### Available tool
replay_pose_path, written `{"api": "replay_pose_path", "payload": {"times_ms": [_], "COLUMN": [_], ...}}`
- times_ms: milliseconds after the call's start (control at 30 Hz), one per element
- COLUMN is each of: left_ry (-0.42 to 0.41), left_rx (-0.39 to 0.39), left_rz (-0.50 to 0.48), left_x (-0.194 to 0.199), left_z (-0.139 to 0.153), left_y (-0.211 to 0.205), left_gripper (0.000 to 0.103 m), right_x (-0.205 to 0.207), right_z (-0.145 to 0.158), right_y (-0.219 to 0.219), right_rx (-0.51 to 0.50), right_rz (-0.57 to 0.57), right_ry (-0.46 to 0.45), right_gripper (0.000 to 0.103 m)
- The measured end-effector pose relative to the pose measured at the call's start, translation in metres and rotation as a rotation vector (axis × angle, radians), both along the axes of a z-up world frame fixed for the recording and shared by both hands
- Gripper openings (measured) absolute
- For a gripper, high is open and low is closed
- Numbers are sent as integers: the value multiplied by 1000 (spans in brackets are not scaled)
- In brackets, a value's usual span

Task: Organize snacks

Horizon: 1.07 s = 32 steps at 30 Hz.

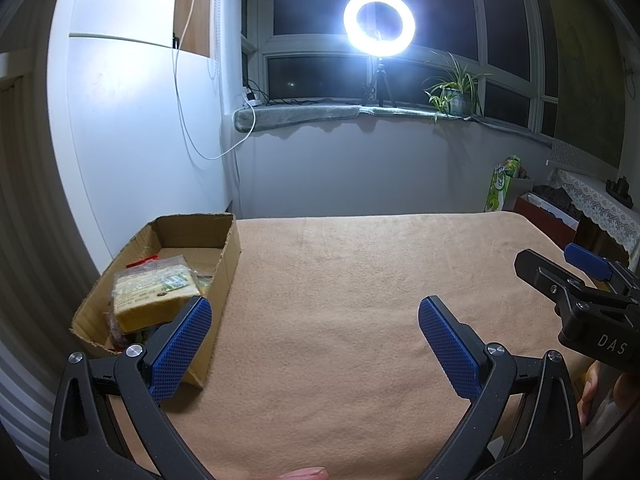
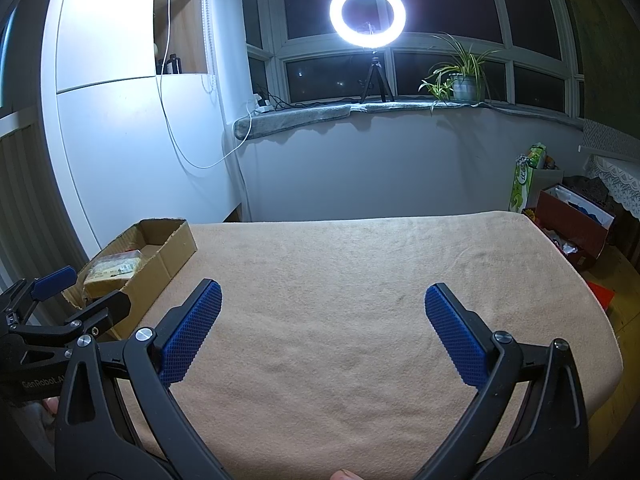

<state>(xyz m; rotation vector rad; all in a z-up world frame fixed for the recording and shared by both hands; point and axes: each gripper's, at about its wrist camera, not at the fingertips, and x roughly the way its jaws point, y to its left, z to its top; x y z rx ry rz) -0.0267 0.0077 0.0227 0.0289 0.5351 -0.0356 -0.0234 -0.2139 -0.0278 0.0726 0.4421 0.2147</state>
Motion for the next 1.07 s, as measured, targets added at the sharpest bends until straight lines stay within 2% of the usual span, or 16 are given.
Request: {"api": "replay_pose_path", "payload": {"times_ms": [700, 833, 933, 1067], "left_ry": [2, -11, -53, -54], "left_rx": [-8, -5, 14, 19], "left_rz": [-6, 2, 27, 23], "left_x": [1, -2, -6, -7], "left_z": [-2, -3, -2, -2], "left_y": [1, 1, 0, 0], "left_gripper": [103, 103, 103, 103], "right_x": [0, 1, 1, 1], "right_z": [-3, -4, -6, -9], "right_y": [2, 1, 1, 0], "right_rx": [-2, -2, -3, -3], "right_rz": [-1, 0, -1, 0], "right_ry": [7, 8, 10, 15], "right_gripper": [103, 103, 103, 103]}}
